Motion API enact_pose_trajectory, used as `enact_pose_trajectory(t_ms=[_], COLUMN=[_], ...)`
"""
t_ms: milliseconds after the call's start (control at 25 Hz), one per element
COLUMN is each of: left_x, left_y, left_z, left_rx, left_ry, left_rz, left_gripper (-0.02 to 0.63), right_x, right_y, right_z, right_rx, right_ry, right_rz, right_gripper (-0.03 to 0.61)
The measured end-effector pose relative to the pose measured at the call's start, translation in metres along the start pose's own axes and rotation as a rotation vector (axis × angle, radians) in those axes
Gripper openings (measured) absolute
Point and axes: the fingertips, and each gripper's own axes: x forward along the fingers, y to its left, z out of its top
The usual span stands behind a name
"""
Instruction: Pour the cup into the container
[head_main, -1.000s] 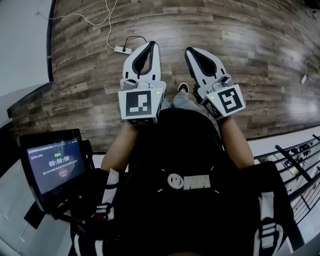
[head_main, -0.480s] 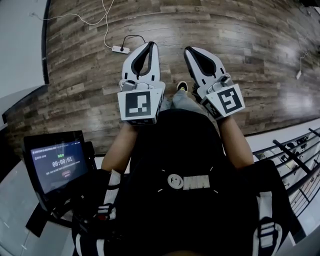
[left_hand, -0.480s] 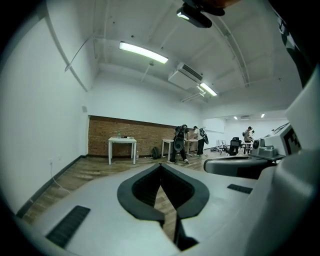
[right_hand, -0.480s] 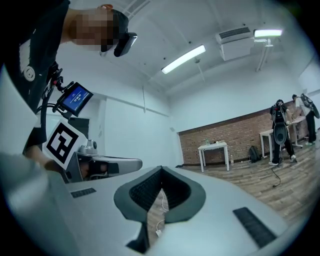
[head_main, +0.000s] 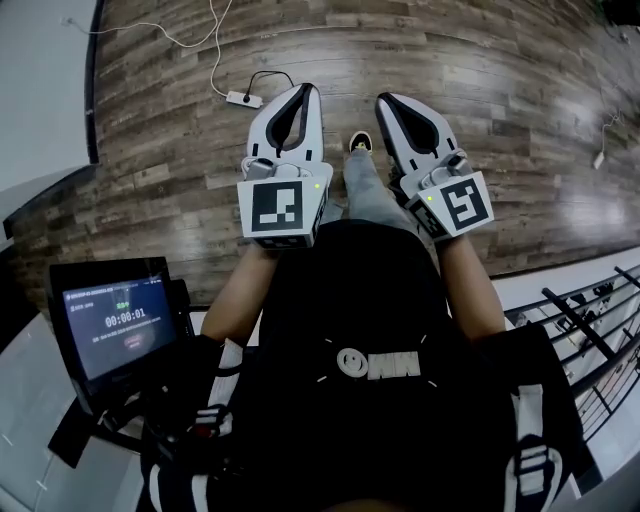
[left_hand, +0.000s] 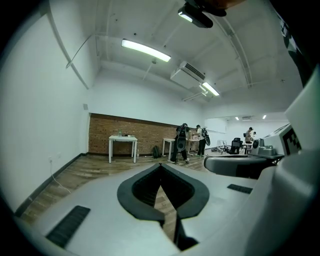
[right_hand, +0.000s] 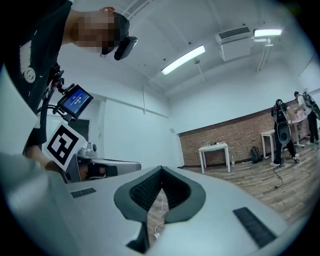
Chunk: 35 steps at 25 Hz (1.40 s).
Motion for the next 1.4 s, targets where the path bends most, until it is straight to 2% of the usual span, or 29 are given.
enact_pose_trajectory(t_ms=[160, 400, 720, 1000, 1400], left_x=[0.02, 0.048, 0.117, 0.136, 0.169], left_y=[-0.006, -0.025, -0.028, -0.008, 0.05], left_z=[0.009, 0.02, 0.034, 0.036, 0.046], left_rx=[0.021, 0.04, 0.065, 0.049, 0.04], left_ry=[0.011, 0.001, 0.023, 0.045, 0.03], left_rz=[0.013, 0.003, 0.062, 0.067, -0.004], left_gripper=[0.0, 0.0, 0.0, 0.0, 0.0], right_x=[0.002, 0.003, 0.024, 0.054, 0.127], right_y=[-0.021, -0.051, -0.13, -0.142, -0.133], right_z=[0.004, 0.017, 0.028, 0.03, 0.035], right_rx=[0.011, -0.03, 0.055, 0.026, 0.014], right_ry=[-0.018, -0.036, -0.071, -0.054, -0.036], right_rz=[0.001, 0.021, 0.054, 0.052, 0.026], right_gripper=[0.005, 0.005, 0.005, 0.005, 0.005])
